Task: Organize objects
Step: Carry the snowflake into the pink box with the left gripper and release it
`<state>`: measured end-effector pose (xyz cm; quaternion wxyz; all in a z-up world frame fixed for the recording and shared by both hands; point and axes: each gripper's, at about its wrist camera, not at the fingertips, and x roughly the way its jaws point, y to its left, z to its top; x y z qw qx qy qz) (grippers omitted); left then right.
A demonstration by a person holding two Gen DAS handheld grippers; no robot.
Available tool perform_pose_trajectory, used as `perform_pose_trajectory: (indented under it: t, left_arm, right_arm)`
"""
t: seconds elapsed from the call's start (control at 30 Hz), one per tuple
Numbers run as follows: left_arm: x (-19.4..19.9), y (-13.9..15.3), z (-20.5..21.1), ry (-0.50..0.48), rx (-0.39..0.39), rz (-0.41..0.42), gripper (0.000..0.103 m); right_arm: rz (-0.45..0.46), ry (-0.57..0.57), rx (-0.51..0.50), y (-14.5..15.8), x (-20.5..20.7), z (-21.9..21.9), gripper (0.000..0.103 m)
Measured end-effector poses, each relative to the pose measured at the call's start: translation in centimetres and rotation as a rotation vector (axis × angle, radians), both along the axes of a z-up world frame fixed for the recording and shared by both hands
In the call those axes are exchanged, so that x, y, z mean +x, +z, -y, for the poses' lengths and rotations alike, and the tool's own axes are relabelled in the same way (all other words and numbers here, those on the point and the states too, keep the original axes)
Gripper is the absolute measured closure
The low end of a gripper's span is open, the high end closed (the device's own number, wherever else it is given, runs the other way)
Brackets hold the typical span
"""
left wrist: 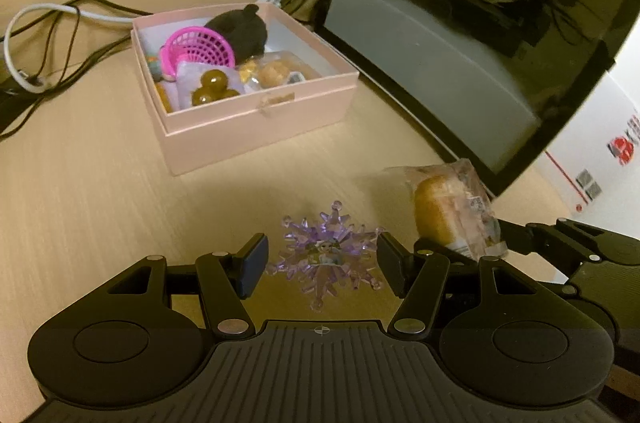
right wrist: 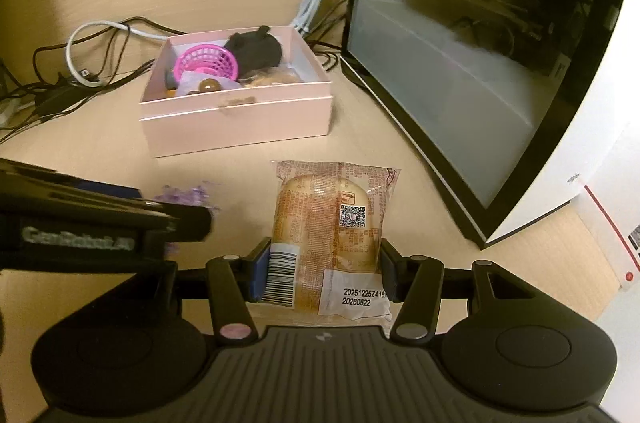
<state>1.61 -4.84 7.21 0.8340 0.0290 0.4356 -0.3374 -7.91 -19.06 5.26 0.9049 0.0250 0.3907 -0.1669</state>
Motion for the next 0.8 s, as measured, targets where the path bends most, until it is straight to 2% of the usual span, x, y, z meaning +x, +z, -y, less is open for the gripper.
perform_pose_trajectory:
  t: [0.23,0.37,0.47,0.57,0.63,0.73,0.8]
  left_arm:
    - [2.4,4.5,2.6,0.098,-0.073,0.087,0.038]
    - [5.4,7.6,5.4,0.140,-0.120,0.167,0.038]
    - [7.7,8.6,7.5,0.188,-0.144,0.221,0.038]
    - [10.8,7.7,9.3,0.207,-0.176,0.185,0.037]
    - [12.7,6.1,10.6,0.224,-0.135,0.145,0.037]
    - [13.4,4.0,11.6,0.254,-0.064,0.166,0.038]
    - [13.2,3.6,11.4,0.251,-0.070,0.187,0.038]
  right_arm:
    - [0.042,0.130,-0.038,2.2,0.8,1.6,0.050]
    - [0.067,0.155,-0.051,2.6,0.2,2.6,0.050]
    - [0.049,0.164,-0.064,2.1,0.0,3.5,0.050]
    - [0.034,0.168,-0.074,1.7,-0.2,4.2,0.050]
    - [0.039,0.173,-0.069,1.7,-0.6,4.6,0.050]
    - [0.053,0.186,-0.091,1.6,-1.4,4.7,0.050]
    - [0.062,0.183,-0.111,1.7,-1.3,5.0,0.050]
